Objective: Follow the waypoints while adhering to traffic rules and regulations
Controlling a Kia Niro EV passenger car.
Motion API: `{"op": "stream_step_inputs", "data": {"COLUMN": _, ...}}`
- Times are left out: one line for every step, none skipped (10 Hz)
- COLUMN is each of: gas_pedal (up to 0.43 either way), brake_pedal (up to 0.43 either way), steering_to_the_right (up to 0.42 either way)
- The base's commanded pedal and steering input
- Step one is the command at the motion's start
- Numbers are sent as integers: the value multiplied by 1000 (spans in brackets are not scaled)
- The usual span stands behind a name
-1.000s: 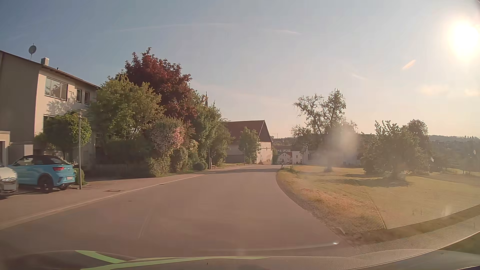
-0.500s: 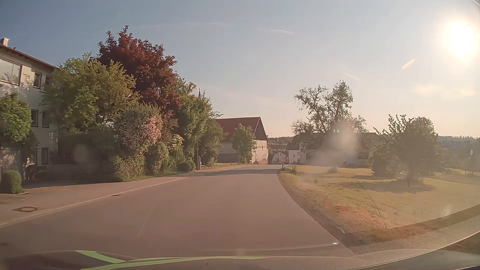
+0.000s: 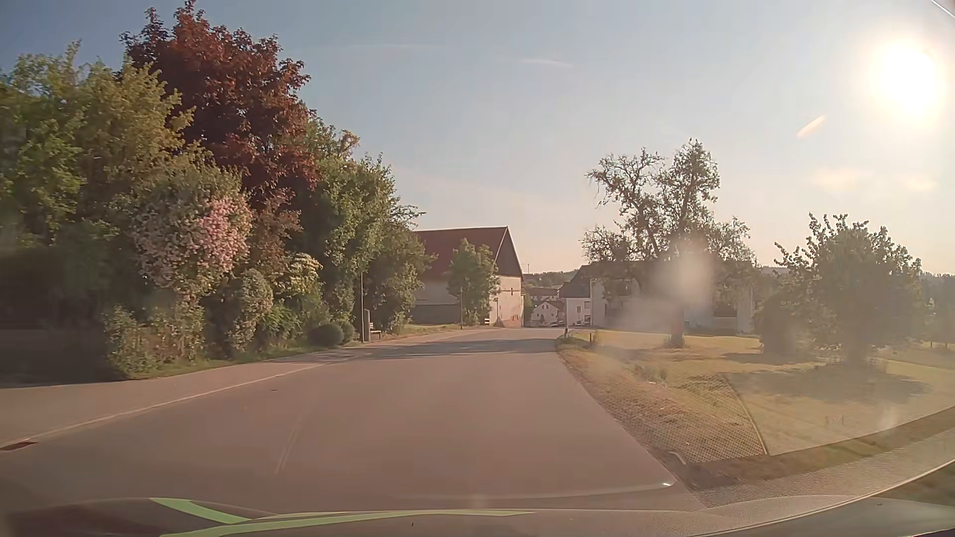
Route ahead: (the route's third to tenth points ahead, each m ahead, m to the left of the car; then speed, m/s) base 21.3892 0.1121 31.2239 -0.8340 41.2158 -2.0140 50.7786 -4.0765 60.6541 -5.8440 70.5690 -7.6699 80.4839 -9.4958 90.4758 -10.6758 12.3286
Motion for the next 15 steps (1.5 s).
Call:
{"op": "stream_step_inputs", "data": {"gas_pedal": 28, "brake_pedal": 0, "steering_to_the_right": 19}}
{"op": "stream_step_inputs", "data": {"gas_pedal": 28, "brake_pedal": 0, "steering_to_the_right": 19}}
{"op": "stream_step_inputs", "data": {"gas_pedal": 28, "brake_pedal": 0, "steering_to_the_right": 19}}
{"op": "stream_step_inputs", "data": {"gas_pedal": 28, "brake_pedal": 0, "steering_to_the_right": 19}}
{"op": "stream_step_inputs", "data": {"gas_pedal": 28, "brake_pedal": 0, "steering_to_the_right": 19}}
{"op": "stream_step_inputs", "data": {"gas_pedal": 28, "brake_pedal": 0, "steering_to_the_right": 19}}
{"op": "stream_step_inputs", "data": {"gas_pedal": 28, "brake_pedal": 0, "steering_to_the_right": 19}}
{"op": "stream_step_inputs", "data": {"gas_pedal": 28, "brake_pedal": 0, "steering_to_the_right": 19}}
{"op": "stream_step_inputs", "data": {"gas_pedal": 28, "brake_pedal": 0, "steering_to_the_right": 19}}
{"op": "stream_step_inputs", "data": {"gas_pedal": 28, "brake_pedal": 0, "steering_to_the_right": 20}}
{"op": "stream_step_inputs", "data": {"gas_pedal": 28, "brake_pedal": 0, "steering_to_the_right": 21}}
{"op": "stream_step_inputs", "data": {"gas_pedal": 28, "brake_pedal": 0, "steering_to_the_right": 21}}
{"op": "stream_step_inputs", "data": {"gas_pedal": 28, "brake_pedal": 0, "steering_to_the_right": 21}}
{"op": "stream_step_inputs", "data": {"gas_pedal": 28, "brake_pedal": 0, "steering_to_the_right": 22}}
{"op": "stream_step_inputs", "data": {"gas_pedal": 28, "brake_pedal": 0, "steering_to_the_right": 22}}
